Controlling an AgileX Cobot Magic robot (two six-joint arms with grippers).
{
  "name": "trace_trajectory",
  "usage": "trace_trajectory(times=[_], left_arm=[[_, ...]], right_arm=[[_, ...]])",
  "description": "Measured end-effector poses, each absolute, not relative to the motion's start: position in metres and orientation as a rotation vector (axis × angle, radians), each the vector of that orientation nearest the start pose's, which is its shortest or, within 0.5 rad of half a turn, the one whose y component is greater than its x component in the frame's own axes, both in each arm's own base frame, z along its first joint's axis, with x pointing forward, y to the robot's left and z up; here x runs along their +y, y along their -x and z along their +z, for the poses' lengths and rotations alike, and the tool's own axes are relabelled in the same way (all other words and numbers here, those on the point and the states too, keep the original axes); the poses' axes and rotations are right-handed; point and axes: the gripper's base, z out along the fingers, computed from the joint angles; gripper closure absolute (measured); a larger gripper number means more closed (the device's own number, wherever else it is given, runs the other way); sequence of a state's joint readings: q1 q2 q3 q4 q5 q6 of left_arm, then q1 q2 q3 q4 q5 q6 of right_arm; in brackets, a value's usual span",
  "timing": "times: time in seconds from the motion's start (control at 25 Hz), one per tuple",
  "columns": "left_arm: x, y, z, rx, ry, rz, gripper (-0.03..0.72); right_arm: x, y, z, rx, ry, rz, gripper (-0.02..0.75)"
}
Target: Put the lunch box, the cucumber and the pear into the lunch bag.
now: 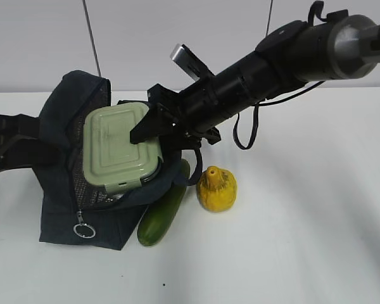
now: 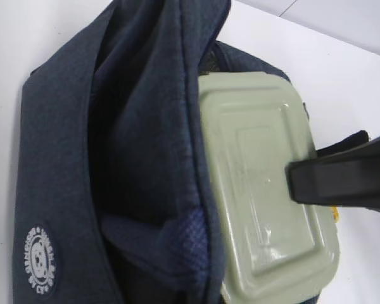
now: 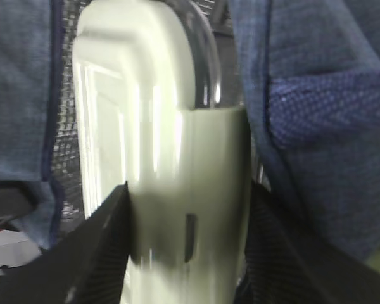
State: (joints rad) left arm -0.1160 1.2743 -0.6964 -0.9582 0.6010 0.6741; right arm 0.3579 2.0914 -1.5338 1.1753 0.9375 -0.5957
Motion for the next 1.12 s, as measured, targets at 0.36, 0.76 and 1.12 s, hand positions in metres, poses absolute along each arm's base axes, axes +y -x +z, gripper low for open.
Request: trace_trajectory(times=[0.36, 0.76, 1.12], left_arm=[[-0.070, -0.232, 0.244, 2.428, -0.128, -0.721, 0.704], [-0.070, -0.232, 0.244, 2.425, -0.125, -0.717, 0.704], [-0.070, -0.232, 0.244, 2.426, -0.127, -0.718, 0.704]], right_arm=[[0.231, -0.406, 0.211, 2.580, 0.347, 1.196, 0.342], [0.272, -0.415, 0.195, 2.603, 0.470, 1.124, 0.328], [0.273, -0.417, 0.193, 2.611, 0.500, 1.080, 0.190]])
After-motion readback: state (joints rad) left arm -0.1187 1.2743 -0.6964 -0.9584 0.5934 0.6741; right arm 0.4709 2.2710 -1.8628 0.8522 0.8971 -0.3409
